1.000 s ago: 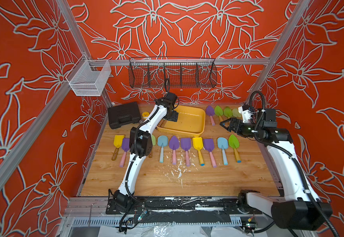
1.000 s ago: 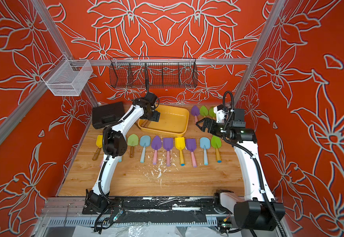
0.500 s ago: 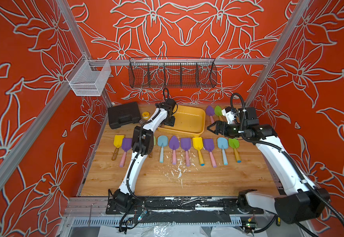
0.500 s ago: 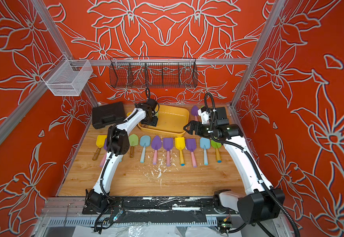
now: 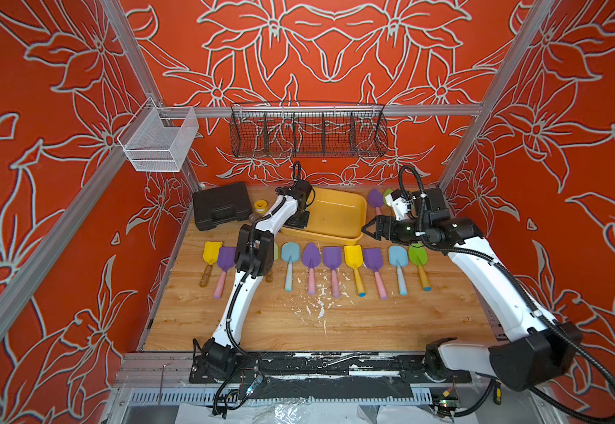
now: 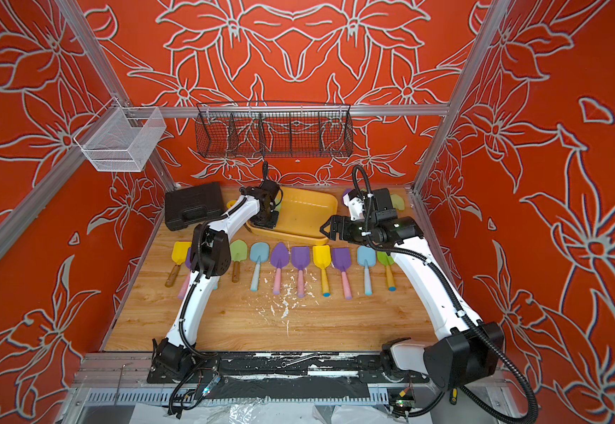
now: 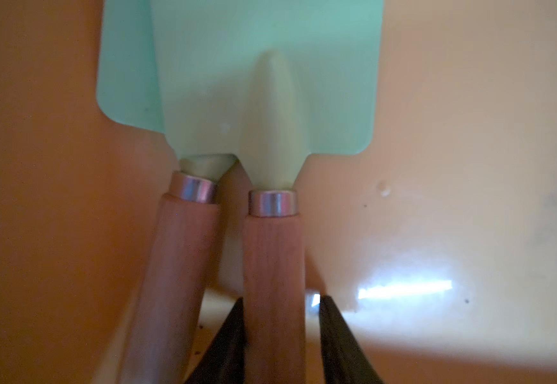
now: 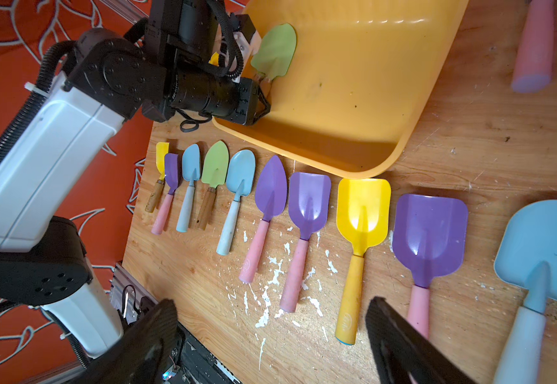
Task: Take the shovel out of the storage box
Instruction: Pick up the shovel from the storage box.
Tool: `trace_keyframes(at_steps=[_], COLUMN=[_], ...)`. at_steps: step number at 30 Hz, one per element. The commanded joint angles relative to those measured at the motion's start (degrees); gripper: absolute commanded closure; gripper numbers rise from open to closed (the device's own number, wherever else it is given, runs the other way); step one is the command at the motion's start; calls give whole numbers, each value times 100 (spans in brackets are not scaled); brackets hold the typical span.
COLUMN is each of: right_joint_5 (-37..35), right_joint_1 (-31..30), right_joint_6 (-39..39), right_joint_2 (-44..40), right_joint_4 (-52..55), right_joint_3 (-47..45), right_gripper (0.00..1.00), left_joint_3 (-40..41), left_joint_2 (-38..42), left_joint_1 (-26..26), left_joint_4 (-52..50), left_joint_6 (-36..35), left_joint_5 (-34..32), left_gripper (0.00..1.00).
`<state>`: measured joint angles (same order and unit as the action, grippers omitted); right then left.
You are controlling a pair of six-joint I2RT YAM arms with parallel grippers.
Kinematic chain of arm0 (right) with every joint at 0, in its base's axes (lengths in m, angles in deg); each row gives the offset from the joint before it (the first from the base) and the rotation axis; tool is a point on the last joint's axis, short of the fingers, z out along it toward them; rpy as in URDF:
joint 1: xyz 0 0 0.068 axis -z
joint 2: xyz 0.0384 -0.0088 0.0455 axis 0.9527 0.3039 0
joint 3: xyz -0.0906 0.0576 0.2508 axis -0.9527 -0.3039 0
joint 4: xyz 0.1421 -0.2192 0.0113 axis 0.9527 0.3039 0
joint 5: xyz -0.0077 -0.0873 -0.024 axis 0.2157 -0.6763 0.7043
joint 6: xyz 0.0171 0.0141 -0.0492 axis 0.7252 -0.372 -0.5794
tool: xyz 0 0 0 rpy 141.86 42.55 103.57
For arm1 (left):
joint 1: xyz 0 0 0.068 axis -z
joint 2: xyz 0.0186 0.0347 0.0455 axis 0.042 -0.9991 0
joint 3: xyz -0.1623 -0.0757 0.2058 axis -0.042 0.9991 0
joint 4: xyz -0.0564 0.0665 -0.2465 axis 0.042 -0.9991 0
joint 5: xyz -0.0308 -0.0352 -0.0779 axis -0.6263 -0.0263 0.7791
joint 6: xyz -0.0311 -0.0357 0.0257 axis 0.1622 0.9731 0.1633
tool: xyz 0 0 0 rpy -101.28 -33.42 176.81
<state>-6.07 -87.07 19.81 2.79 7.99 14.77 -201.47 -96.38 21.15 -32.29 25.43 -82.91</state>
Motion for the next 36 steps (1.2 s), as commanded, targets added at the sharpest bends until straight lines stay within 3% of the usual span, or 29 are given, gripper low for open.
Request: trace_keyframes(at_steps=[1,16,36], right_joint_5=[-109,-398,-500], right_joint_1=[-57,-53,-19], right_joint_6=[125,222,224], right_joint_2=[63,120,71], right_joint_4=[-15,34,-185], right_joint_3=[190,169,-174], right_gripper=[9,9,9], left_joint_3=[131,469,1249], left_joint_2=[23,737,2025], left_joint_1=[-29,-29,137], left_joint_4=[-81,83,34], left_joint_6=[-17,95,198], left_joint_5=[-34,19,247], left_gripper=[72,100,100])
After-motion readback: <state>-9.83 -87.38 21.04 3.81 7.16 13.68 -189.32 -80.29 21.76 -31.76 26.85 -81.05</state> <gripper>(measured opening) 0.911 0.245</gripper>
